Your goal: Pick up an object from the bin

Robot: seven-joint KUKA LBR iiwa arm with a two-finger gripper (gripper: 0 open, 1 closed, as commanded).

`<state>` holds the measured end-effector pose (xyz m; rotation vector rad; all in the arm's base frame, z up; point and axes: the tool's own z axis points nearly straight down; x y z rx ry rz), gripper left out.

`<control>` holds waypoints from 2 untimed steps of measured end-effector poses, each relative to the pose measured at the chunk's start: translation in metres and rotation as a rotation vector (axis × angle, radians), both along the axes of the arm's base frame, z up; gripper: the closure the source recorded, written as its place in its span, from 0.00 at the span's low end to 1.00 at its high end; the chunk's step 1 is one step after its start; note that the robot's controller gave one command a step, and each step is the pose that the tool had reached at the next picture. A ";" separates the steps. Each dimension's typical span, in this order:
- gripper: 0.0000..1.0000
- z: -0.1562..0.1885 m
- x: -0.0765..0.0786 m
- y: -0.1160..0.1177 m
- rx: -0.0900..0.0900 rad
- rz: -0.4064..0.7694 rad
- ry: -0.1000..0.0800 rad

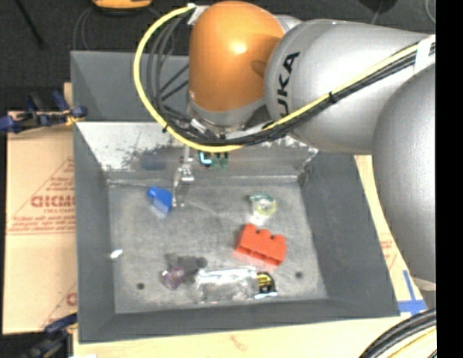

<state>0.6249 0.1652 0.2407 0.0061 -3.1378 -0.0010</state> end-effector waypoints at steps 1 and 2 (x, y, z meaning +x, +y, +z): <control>0.00 -0.146 0.006 -0.003 -0.002 0.098 0.000; 1.00 -0.141 0.008 -0.002 0.002 0.094 -0.008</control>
Offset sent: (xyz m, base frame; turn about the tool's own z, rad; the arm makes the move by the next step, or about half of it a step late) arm 0.0069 -0.0018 -0.1418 -0.0985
